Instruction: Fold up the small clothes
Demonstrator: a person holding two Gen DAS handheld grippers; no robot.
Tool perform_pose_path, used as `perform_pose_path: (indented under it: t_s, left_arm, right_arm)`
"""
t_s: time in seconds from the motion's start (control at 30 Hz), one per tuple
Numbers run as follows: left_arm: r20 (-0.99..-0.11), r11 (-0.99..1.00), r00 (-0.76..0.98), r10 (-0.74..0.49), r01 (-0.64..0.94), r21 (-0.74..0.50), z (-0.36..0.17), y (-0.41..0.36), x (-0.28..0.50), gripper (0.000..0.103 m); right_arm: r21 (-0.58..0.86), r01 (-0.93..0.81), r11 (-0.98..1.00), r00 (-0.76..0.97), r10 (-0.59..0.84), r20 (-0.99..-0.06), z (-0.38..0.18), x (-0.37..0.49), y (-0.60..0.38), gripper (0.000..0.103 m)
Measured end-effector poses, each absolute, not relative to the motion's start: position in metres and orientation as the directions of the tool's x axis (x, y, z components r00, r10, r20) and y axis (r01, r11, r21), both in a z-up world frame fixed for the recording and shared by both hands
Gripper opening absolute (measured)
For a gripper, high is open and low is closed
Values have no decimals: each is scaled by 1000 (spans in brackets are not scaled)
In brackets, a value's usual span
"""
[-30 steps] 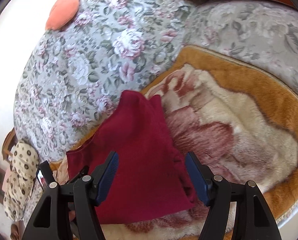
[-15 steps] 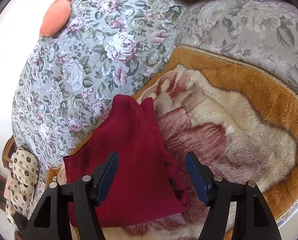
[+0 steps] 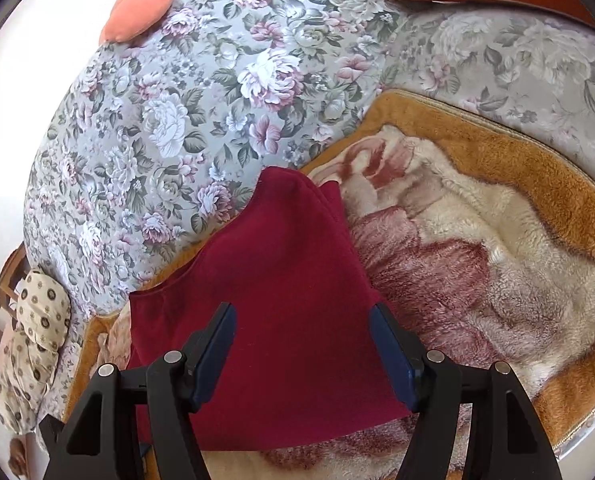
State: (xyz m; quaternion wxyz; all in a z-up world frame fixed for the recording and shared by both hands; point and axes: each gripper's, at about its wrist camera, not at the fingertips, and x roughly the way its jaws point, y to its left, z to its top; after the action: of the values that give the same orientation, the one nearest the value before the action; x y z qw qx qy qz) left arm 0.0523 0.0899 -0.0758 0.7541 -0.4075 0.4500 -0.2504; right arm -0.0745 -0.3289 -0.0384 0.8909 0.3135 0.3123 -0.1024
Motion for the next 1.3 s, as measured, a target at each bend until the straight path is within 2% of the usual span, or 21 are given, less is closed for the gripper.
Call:
perform_pose_path:
  t_s: [0.07, 0.2, 0.23, 0.3, 0.37, 0.43, 0.47, 0.53, 0.57, 0.6, 0.63, 0.7, 0.8, 0.97, 1.03, 1.17, 1.23, 1.27, 1.3]
  left_arm:
    - [-455, 526, 506, -733, -4, -851, -76, 92, 50, 102]
    - [-476, 559, 485, -733, 31, -829, -68, 79, 45, 102]
    - [-469, 552, 472, -746, 44, -833, -66, 74, 45, 100]
    - [-484, 588, 498, -719, 65, -806, -62, 70, 45, 89]
    - [-493, 609, 546, -678, 41, -792, -62, 78, 43, 83]
    - [-521, 620, 572, -634, -28, -784, -68, 86, 41, 78]
    - [-528, 620, 572, -628, -42, -784, -71, 88, 41, 72]
    - [-541, 625, 570, -618, -61, -778, -74, 90, 43, 65]
    - [-552, 632, 565, -613, -70, -772, -76, 90, 44, 59]
    - [-561, 638, 561, -609, -74, -766, -77, 89, 44, 54]
    - [-565, 642, 560, -605, -76, -763, -78, 89, 45, 53]
    - [-569, 649, 560, -602, -72, -757, -77, 88, 44, 53]
    - [-577, 661, 556, -598, -65, -747, -77, 85, 46, 53]
    - [-577, 663, 552, -602, -57, -746, -77, 84, 47, 53]
    - [-571, 657, 552, -608, -53, -752, -78, 84, 47, 53]
    - [-552, 639, 553, -624, -45, -768, -81, 87, 47, 53]
    - [-544, 630, 557, -628, -48, -775, -84, 91, 48, 41]
    - [-538, 620, 553, -636, -49, -783, -86, 92, 48, 28]
    - [-536, 614, 549, -641, -51, -787, -88, 93, 49, 22]
  right_arm:
    - [492, 373, 786, 787, 13, -617, -37, -74, -328, 67]
    - [478, 359, 801, 813, -17, -581, -28, -80, -320, 67]
    - [451, 356, 818, 820, -42, -571, -22, -80, -313, 67]
    - [366, 285, 886, 827, -34, -562, -7, -66, -287, 67]
    - [293, 157, 943, 835, 32, -549, 11, -47, -256, 67]
    - [216, -54, 975, 819, 167, -550, 38, -13, -209, 67]
    - [212, -122, 970, 803, 222, -554, 44, 0, -195, 68]
    - [278, -297, 914, 681, 407, -609, 53, 48, -156, 72]
    - [353, -343, 870, 542, 490, -682, 45, 85, -133, 72]
    - [396, -335, 855, 446, 514, -733, 34, 108, -117, 72]
    - [427, -291, 856, 332, 508, -795, 15, 137, -100, 72]
    - [414, -219, 884, 245, 460, -853, -11, 170, -80, 72]
    - [325, -195, 925, 205, 362, -909, -38, 201, -53, 72]
    - [228, -189, 955, 156, 259, -953, -67, 220, -31, 72]
    - [180, -217, 959, 133, 212, -968, -74, 225, -19, 76]
    - [45, -271, 961, 79, 69, -995, -93, 236, 1, 78]
    - [-3, -304, 953, 90, 26, -996, -96, 239, 4, 65]
    - [-36, -317, 948, 96, -6, -995, -97, 239, 3, 56]
    - [-42, -330, 943, 104, -7, -995, -94, 239, 0, 42]
